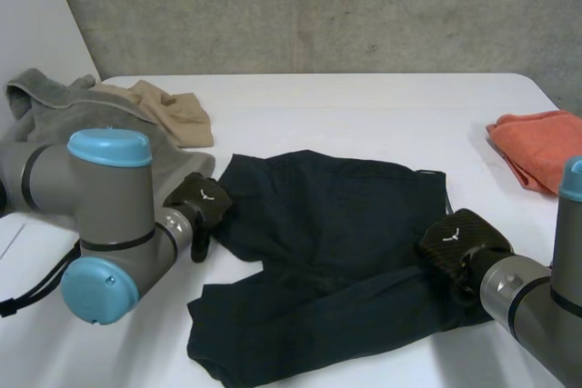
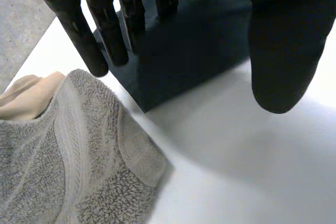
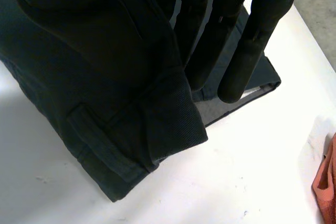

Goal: Fold the laundry.

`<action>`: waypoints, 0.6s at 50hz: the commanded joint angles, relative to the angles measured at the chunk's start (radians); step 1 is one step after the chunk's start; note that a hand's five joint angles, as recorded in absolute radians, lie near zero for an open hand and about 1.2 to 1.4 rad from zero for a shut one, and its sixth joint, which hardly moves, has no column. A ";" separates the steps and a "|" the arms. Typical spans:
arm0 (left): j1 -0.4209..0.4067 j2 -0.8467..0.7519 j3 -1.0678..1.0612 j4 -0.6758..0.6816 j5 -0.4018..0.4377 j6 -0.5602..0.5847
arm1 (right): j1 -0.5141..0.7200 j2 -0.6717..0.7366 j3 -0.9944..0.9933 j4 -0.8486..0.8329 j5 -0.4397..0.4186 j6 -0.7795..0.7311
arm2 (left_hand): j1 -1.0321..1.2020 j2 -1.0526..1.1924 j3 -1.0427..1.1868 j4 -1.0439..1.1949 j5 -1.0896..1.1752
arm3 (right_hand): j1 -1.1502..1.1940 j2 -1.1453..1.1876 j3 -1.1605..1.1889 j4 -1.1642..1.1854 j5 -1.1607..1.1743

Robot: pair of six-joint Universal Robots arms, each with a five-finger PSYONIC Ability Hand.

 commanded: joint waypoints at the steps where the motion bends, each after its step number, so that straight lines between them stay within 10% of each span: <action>1: -0.006 0.183 -0.055 -0.009 0.005 -0.120 | -0.009 0.001 -0.017 0.000 -0.020 0.034 | 0.039 0.017 0.014 0.026 0.027 | 0.261 0.222 0.207 0.196 0.198; 19: -0.086 0.436 -0.418 -0.127 0.151 -0.325 | -0.017 0.001 -0.017 -0.023 -0.022 0.034 | 0.091 0.070 0.067 0.079 0.080 | 0.261 0.222 0.207 0.196 0.198; 22: -0.086 0.410 -0.430 -0.127 0.168 -0.328 | -0.018 -0.001 -0.017 -0.023 -0.019 0.036 | 0.217 0.196 0.193 0.205 0.206 | 0.261 0.222 0.207 0.196 0.198; 26: -0.112 0.362 -0.422 -0.128 0.157 -0.325 | -0.018 -0.008 -0.017 -0.022 -0.014 0.034 | 0.966 0.944 0.942 0.954 0.954 | 0.261 0.222 0.207 0.196 0.198; 30: -0.127 0.379 -0.405 -0.145 0.153 -0.322 | -0.018 -0.030 -0.012 -0.011 -0.008 0.031 | 0.969 0.947 0.945 0.957 0.957 | 0.261 0.222 0.207 0.196 0.198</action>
